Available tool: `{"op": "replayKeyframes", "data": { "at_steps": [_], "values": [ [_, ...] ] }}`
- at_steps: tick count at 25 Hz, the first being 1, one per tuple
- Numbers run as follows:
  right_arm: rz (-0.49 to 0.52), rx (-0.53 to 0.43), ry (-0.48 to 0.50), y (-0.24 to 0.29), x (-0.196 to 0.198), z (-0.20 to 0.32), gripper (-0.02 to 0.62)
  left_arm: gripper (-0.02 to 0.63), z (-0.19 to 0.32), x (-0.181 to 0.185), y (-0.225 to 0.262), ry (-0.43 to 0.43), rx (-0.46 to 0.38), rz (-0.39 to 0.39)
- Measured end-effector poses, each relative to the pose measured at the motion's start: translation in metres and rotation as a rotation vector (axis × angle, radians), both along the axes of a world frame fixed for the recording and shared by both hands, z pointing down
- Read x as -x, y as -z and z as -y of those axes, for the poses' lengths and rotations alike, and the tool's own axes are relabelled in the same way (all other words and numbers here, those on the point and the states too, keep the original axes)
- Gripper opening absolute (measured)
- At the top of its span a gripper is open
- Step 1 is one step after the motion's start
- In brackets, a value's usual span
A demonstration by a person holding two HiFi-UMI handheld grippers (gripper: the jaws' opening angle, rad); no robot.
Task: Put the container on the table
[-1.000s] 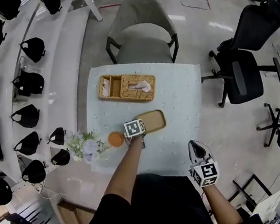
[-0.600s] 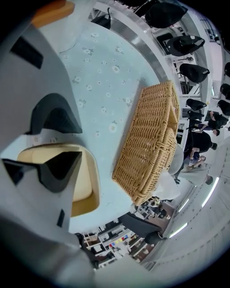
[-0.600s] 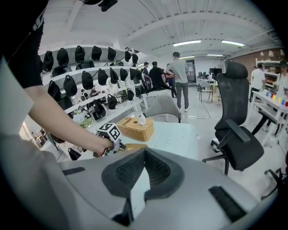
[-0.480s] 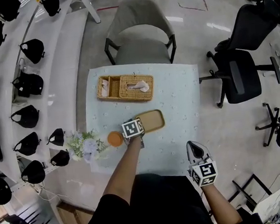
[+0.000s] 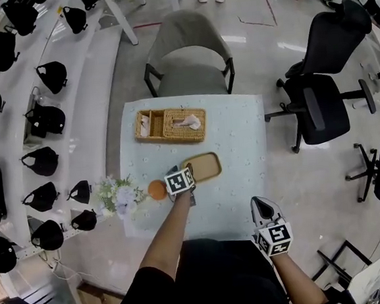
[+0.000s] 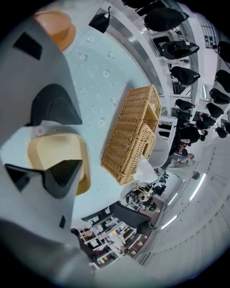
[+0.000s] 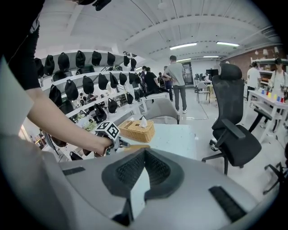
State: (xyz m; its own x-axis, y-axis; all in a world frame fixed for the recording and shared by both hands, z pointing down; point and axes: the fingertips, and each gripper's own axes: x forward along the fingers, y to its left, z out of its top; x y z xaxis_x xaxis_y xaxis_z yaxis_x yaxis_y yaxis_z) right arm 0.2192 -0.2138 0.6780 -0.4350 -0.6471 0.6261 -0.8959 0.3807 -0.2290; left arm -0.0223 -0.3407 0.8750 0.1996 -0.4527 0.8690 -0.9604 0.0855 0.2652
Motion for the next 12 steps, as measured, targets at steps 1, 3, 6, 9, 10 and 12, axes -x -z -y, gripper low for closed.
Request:
{"op": "replayKeyframes", "data": {
  "at_steps": [1, 3, 6, 9, 10, 12],
  "values": [
    [-0.005, -0.003, -0.001, 0.001, -0.002, -0.004, -0.002, 0.221, 0.000, -0.001, 0.005, -0.008, -0.014, -0.002],
    [-0.013, -0.011, -0.008, 0.004, -0.006, -0.012, -0.002, 0.222, -0.001, -0.003, 0.016, -0.021, -0.042, -0.007],
    [-0.013, -0.023, -0.008, 0.009, -0.010, -0.025, -0.002, 0.222, -0.007, -0.004, 0.030, -0.001, -0.061, -0.031],
    [-0.011, -0.032, -0.016, 0.015, -0.014, -0.036, -0.002, 0.222, -0.018, -0.009, 0.046, 0.040, -0.077, -0.076],
    [-0.012, -0.037, -0.018, 0.017, -0.015, -0.039, -0.002, 0.222, -0.022, -0.010, 0.052, 0.052, -0.085, -0.089],
    [-0.013, -0.049, -0.018, 0.023, -0.018, -0.044, -0.002, 0.222, -0.032, -0.013, 0.062, 0.074, -0.098, -0.112]
  ]
}}
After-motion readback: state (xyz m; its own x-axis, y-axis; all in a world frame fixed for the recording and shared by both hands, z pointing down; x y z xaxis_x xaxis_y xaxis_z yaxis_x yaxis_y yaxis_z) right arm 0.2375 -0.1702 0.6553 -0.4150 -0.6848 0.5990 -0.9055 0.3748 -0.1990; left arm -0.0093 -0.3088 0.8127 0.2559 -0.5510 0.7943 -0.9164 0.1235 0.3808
